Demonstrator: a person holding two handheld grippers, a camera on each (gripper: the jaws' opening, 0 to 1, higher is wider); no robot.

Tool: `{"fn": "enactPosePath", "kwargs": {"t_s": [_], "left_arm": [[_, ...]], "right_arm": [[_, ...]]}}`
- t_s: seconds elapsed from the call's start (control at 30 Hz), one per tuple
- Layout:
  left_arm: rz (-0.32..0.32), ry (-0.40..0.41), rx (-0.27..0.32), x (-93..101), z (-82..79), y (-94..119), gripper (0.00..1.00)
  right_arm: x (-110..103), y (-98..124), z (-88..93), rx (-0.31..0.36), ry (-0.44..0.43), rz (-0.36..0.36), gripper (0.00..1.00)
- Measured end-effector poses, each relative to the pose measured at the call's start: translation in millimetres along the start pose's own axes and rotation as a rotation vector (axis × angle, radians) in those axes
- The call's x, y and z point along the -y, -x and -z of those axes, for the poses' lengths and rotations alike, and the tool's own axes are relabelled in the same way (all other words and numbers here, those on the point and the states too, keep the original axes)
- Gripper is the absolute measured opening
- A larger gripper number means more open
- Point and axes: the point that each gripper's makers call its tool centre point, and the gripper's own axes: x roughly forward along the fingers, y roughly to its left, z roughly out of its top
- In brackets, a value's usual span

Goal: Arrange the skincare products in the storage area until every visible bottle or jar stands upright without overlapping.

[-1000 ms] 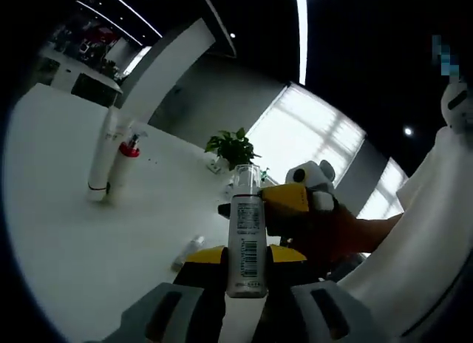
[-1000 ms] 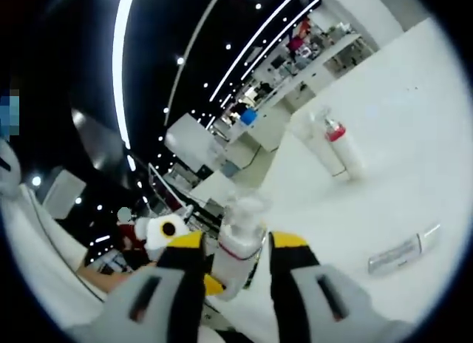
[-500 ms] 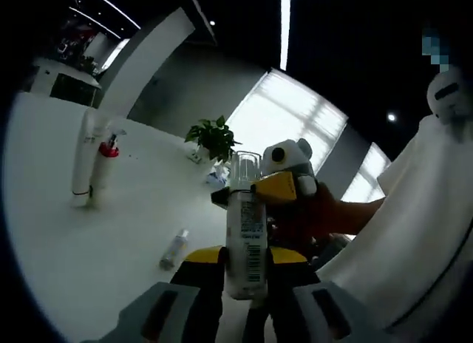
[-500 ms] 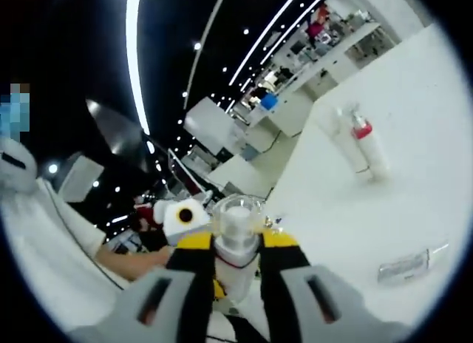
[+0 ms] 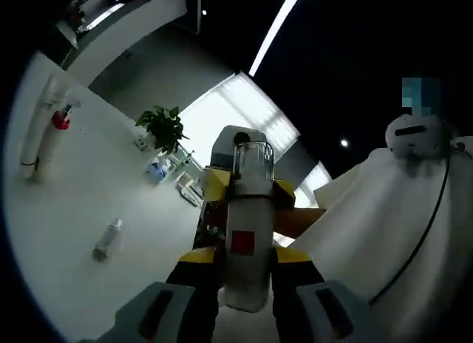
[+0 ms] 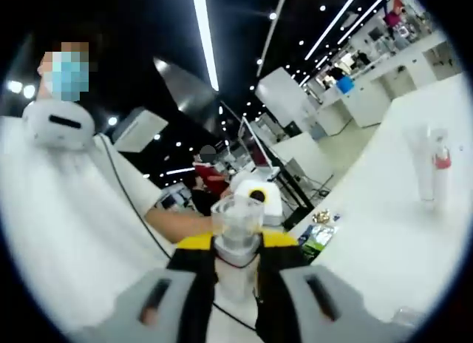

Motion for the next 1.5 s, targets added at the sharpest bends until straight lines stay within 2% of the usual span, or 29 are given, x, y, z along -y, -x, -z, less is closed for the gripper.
{"fn": "enactPosePath", "kwargs": {"t_s": [0.03, 0.17, 0.23, 0.3, 0.33, 0.4, 0.43, 0.5, 0.57, 0.6, 0.67, 0.7, 0.8, 0.83, 0.97, 1.0, 1.1, 1.2, 1.23, 1.3, 1.4, 1.47, 1.5], "left_arm": [[-0.008, 0.001, -0.005, -1.7, 1.4, 0, 0.24], [-0.021, -0.029, 0.001, -2.1, 1.4, 2, 0.23], [-0.068, -0.062, 0.045, -8.7, -8.0, 7, 0.22], [-0.103, -0.070, 0.063, -13.4, -12.5, 11, 0.22], [-0.162, -0.106, 0.073, -21.8, -17.1, 16, 0.21], [-0.223, -0.125, 0.079, -30.9, -21.5, 21, 0.21], [-0.233, -0.133, 0.079, -31.0, -23.5, 20, 0.21], [-0.304, -0.158, 0.088, -40.4, -28.2, 23, 0.20], [-0.361, -0.191, 0.087, -46.4, -31.8, 25, 0.20], [-0.399, -0.207, 0.088, -50.1, -33.9, 26, 0.20], [-0.443, -0.227, 0.092, -54.1, -37.0, 28, 0.20], [-0.487, -0.247, 0.098, -57.4, -40.5, 29, 0.20], [-0.574, -0.295, 0.069, -64.5, -41.9, 33, 0.20], [-0.630, -0.315, 0.059, -68.6, -43.8, 35, 0.20], [-0.743, -0.364, 0.009, -76.5, -44.6, 39, 0.20], [-0.795, -0.398, -0.010, -79.9, -46.1, 42, 0.20], [-0.873, -0.474, -0.089, -83.1, -43.8, 42, 0.20], [-0.905, -0.521, -0.143, -84.6, -40.7, 41, 0.20], [-0.902, -0.518, -0.143, -84.3, -39.7, 38, 0.20], [-0.906, -0.520, -0.145, -84.8, -39.4, 40, 0.20], [-0.881, -0.506, -0.139, -84.4, -37.9, 39, 0.20], [-0.836, -0.501, -0.145, -82.6, -34.3, 36, 0.21], [-0.817, -0.465, -0.124, -80.8, -32.9, 36, 0.21]], "right_arm": [[-4, -1, 1.1, -0.007, -0.015, -0.022, 0.20], [0, -3, 0.5, -0.002, 0.000, -0.007, 0.21], [6, -2, -5.4, 0.030, 0.028, 0.031, 0.21], [14, -1, -8.1, 0.040, 0.038, 0.069, 0.22], [22, 0, -9.9, 0.049, 0.052, 0.115, 0.21], [30, 0, -12.0, 0.055, 0.061, 0.167, 0.21], [31, -1, -12.3, 0.056, 0.057, 0.170, 0.22], [40, -1, -15.9, 0.072, 0.044, 0.229, 0.25], [42, -4, -16.8, 0.068, 0.055, 0.254, 0.28], [49, -3, -18.0, 0.073, 0.055, 0.300, 0.29], [53, -2, -20.0, 0.084, 0.053, 0.336, 0.29], [57, -1, -21.3, 0.093, 0.046, 0.362, 0.29], [63, 3, -22.9, 0.112, 0.012, 0.412, 0.29], [67, 5, -26.1, 0.140, -0.015, 0.441, 0.29], [75, 15, -34.5, 0.214, -0.085, 0.505, 0.28], [78, 20, -37.8, 0.246, -0.118, 0.531, 0.28], [81, 22, -35.9, 0.242, -0.132, 0.559, 0.27], [87, 24, -31.2, 0.233, -0.156, 0.598, 0.22], [90, 27, -28.6, 0.225, -0.159, 0.615, 0.22], [86, 25, -28.6, 0.227, -0.175, 0.596, 0.21], [81, 24, -28.2, 0.191, -0.116, 0.581, 0.20], [77, 22, -26.4, 0.149, -0.082, 0.565, 0.20], [75, 20, -25.7, 0.133, -0.072, 0.552, 0.20]]}}
